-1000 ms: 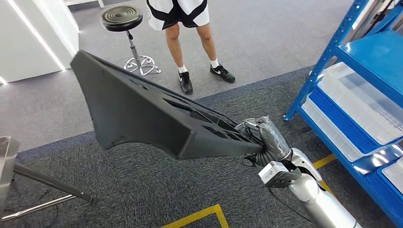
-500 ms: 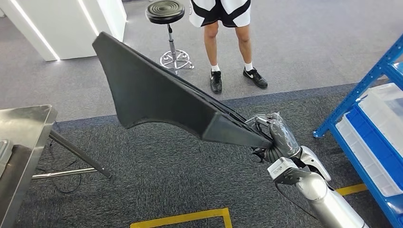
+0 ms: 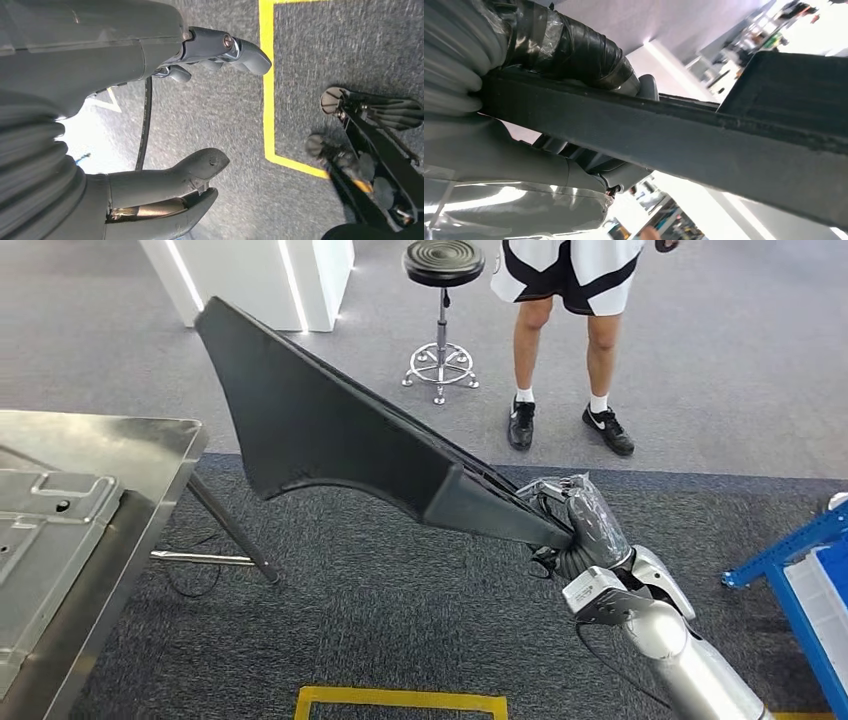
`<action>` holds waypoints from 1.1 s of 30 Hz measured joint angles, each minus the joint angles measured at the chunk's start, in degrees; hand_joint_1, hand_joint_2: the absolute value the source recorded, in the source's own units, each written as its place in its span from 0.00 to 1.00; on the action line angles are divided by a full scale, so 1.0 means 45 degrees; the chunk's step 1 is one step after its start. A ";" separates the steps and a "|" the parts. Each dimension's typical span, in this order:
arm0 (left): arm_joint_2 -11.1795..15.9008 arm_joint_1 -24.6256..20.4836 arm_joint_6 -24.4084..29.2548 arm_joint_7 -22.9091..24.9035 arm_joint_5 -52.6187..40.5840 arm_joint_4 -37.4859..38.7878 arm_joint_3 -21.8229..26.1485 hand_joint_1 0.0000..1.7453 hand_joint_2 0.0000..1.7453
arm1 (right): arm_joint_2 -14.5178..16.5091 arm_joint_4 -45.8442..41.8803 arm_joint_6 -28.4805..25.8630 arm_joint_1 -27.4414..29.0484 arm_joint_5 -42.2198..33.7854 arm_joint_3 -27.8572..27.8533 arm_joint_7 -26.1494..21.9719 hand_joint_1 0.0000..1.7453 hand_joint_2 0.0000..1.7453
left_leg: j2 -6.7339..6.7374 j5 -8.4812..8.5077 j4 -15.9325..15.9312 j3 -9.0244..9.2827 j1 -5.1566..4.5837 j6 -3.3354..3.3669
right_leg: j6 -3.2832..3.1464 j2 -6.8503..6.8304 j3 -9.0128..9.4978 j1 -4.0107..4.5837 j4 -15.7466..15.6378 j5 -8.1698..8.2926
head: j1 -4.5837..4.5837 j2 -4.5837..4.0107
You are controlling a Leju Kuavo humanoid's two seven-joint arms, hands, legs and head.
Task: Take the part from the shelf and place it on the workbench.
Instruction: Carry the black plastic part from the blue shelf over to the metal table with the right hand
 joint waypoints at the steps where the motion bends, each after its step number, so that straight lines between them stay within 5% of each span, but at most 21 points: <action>1: 0.0013 -0.0022 -0.0032 -0.0107 -0.0210 0.0000 -0.0002 0.00 1.00 | 0.0004 0.0006 0.0144 -0.0034 -0.0001 0.0009 -0.0004 1.00 1.00 | -0.0178 -0.0030 0.0080 -0.0043 -0.0006 -0.0048 | -0.0020 0.0327 0.0297 -0.0028 -0.0745 0.0354 | 0.0000 0.0000; 3: 0.0190 -0.0163 -0.0130 -0.0470 -0.1083 -0.0004 -0.0101 0.00 1.00 | 0.0176 0.0064 0.0742 -0.0228 0.0005 0.0116 0.0061 1.00 1.00 | -0.0507 -0.0039 0.0189 -0.0201 0.0037 -0.0202 | -0.0086 0.0748 0.0562 -0.0032 -0.1508 0.0627 | 0.0000 0.0000; 6: 0.0712 -0.0659 -0.0403 -0.0814 -0.2771 -0.0010 -0.0556 0.00 1.00 | 0.1212 0.0411 0.1536 -0.1038 0.0101 0.0756 0.0557 1.00 1.00 | -0.0733 0.0011 0.0205 -0.0390 0.0161 -0.0507 | -0.0320 0.0427 0.0566 0.0045 -0.1655 0.0712 | -0.0002 0.0000; 8: 0.1025 -0.1102 -0.0513 -0.0786 -0.3222 -0.0010 -0.0776 0.00 1.00 | 0.2047 0.0633 0.1570 -0.1531 0.0131 0.1300 0.0855 1.00 1.00 | -0.0090 -0.0297 0.0753 -0.0667 0.0143 -0.0671 | -0.0490 0.0047 0.0671 0.0029 -0.1827 0.0774 | -0.0027 0.0000; 10: 0.1197 -0.1464 -0.0523 -0.0772 -0.3365 -0.0010 -0.0854 0.00 1.00 | 0.2508 0.0765 0.1517 -0.1810 0.0081 0.1670 0.0935 1.00 1.00 | 0.0712 -0.0988 0.2201 -0.1363 0.0154 -0.0810 | -0.0589 -0.0406 0.0768 0.0076 -0.1893 0.0744 | -0.0046 -0.0001; 12: 0.1241 -0.1612 -0.0501 -0.0771 -0.3449 -0.0010 -0.0901 0.00 1.00 | 0.2697 0.0909 0.1488 -0.1969 0.0036 0.1918 0.0958 1.00 1.00 | 0.0978 -0.1361 0.3421 -0.1986 0.0240 -0.0898 | -0.0632 -0.0829 0.0818 0.0125 -0.1894 0.0678 | -0.0045 -0.0001; 13: 0.1242 -0.1612 -0.0489 -0.0770 -0.3491 -0.0010 -0.0924 0.00 1.00 | 0.2749 0.0983 0.1482 -0.2005 0.0027 0.2009 0.0965 1.00 1.00 | 0.1025 -0.1216 0.3421 -0.1995 0.0283 -0.0922 | -0.0631 -0.1005 0.0840 0.0142 -0.1888 0.0641 | -0.0044 -0.0001; 17: 0.1280 -0.1633 -0.0444 -0.0778 -0.3550 -0.0010 -0.0988 0.00 1.00 | 0.2914 0.1165 0.1473 -0.2188 -0.0019 0.2206 0.0965 1.00 1.00 | 0.1702 0.0148 0.0512 -0.0513 0.0214 -0.0833 | -0.0491 -0.1602 0.1021 0.0211 -0.1876 0.0443 | -0.0041 0.0000; 20: 0.1349 -0.1637 -0.0436 -0.0790 -0.3552 -0.0010 -0.1002 0.00 1.00 | 0.2967 0.1254 0.1468 -0.2310 -0.0028 0.2321 0.0961 1.00 1.00 | 0.1638 0.0193 0.0041 -0.0354 0.0060 -0.0589 | -0.0320 -0.1961 0.1118 0.0240 -0.1931 0.0365 | -0.0033 0.0000; 21: 0.1389 -0.1600 -0.0436 -0.0790 -0.3553 -0.0010 -0.1004 0.00 1.00 | 0.2990 0.1282 0.1468 -0.2320 -0.0029 0.2353 0.0961 1.00 1.00 | 0.1498 0.0209 -0.0015 -0.0320 0.0082 -0.0512 | -0.0245 -0.1927 0.1155 0.0211 -0.1922 0.0316 | -0.0033 0.0000; 23: 0.1456 -0.1576 -0.0436 -0.0790 -0.3558 -0.0010 -0.1010 0.00 1.00 | 0.3032 0.1326 0.1462 -0.2344 -0.0033 0.2403 0.0956 1.00 1.00 | 0.1225 0.0255 -0.0155 -0.0212 0.0138 -0.0342 | -0.0146 -0.1268 0.0991 0.0147 -0.1438 -0.0008 | -0.0027 0.0000; 25: 0.1483 -0.1643 -0.0436 -0.0790 -0.3555 -0.0010 -0.1028 0.00 1.00 | 0.3036 0.1372 0.1454 -0.2348 -0.0042 0.2439 0.0949 1.00 1.00 | 0.0949 0.0262 -0.0210 -0.0153 0.0157 -0.0212 | -0.0139 -0.0469 0.0251 0.0111 0.0004 -0.0693 | -0.0021 -0.0001; 27: 0.1471 -0.1694 -0.0438 -0.0790 -0.3553 -0.0010 -0.1044 0.00 1.00 | 0.3024 0.1441 0.1456 -0.2321 -0.0049 0.2494 0.0956 1.00 1.00 | 0.0623 0.0233 -0.0181 -0.0149 0.0142 -0.0152 | -0.0149 -0.0276 -0.0636 0.0125 0.1447 -0.1105 | -0.0021 -0.0001; 29: 0.1458 -0.1692 -0.0441 -0.0790 -0.3561 -0.0010 -0.1050 0.00 1.00 | 0.3021 0.1497 0.1456 -0.2306 -0.0049 0.2547 0.0962 1.00 1.00 | 0.0243 0.0183 -0.0107 -0.0136 0.0138 -0.0155 | -0.0176 -0.0223 -0.0811 0.0131 0.1304 -0.0547 | -0.0022 0.0000; 31: 0.1452 -0.1697 -0.0455 -0.0844 -0.3696 -0.0010 -0.1066 0.00 1.00 | 0.3021 0.1517 0.1511 -0.2328 -0.0062 0.2568 0.0929 1.00 1.00 | -0.0138 0.0101 0.0004 -0.0128 0.0151 -0.0207 | -0.0249 0.0191 -0.0247 0.0100 -0.0226 0.0490 | -0.0022 0.0000; 33: 0.1451 -0.1781 -0.0500 -0.0957 -0.4115 -0.0010 -0.1101 0.00 1.00 | 0.3058 0.1530 0.1685 -0.2394 -0.0110 0.2602 0.0897 1.00 1.00 | -0.0487 0.0039 0.0116 -0.0200 0.0177 -0.0321 | -0.0265 0.0700 0.0206 0.0061 -0.1373 0.0977 | -0.0022 0.0000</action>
